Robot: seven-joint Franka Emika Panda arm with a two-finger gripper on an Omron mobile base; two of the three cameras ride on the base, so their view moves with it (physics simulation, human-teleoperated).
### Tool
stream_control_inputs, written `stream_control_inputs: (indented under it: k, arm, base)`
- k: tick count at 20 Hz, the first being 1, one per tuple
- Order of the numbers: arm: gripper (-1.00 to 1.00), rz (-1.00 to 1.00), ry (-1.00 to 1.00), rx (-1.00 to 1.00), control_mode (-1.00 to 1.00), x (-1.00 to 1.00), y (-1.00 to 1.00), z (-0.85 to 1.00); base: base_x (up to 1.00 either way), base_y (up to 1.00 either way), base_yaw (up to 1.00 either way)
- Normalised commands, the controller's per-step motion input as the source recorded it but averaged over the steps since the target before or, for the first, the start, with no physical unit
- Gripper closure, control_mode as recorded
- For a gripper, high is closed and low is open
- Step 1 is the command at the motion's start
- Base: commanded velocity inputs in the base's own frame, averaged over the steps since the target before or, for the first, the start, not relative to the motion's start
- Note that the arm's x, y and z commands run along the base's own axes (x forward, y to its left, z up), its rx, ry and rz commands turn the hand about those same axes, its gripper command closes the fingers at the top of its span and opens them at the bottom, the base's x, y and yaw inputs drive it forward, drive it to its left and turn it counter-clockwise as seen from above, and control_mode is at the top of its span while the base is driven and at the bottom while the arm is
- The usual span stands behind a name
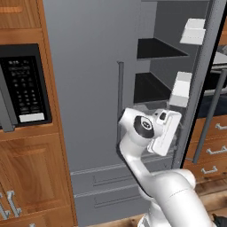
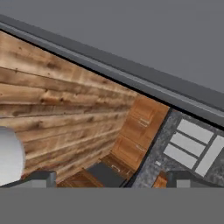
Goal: Retrieve a lemon from the fridge and place it on the cutting board with the fish.
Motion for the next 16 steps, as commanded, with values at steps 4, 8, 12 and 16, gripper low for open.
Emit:
stream_control_inputs:
  k: [4,8,12,16]
  arm:
    - [-1.00,0.00,0.24,-0.02,-1.00,0.03,-0.01,-0.36]
    - [-1.00,0.00,0.34,0.00,-1.00,0.29,-0.04,-0.25]
    - [-1.00,0.00,0.36,-0.02,-1.00,0.55,-0.02,-0.17]
    - [-1.00,0.00,0.24,-0.01,-1.00,0.52,-0.07,-0.14]
  base:
    - [0.00,0.00,0.00]
    - [0.00,0.00,0.00]
    - [0.00,0.00,0.00]
    - [0.00,0.00,0.00]
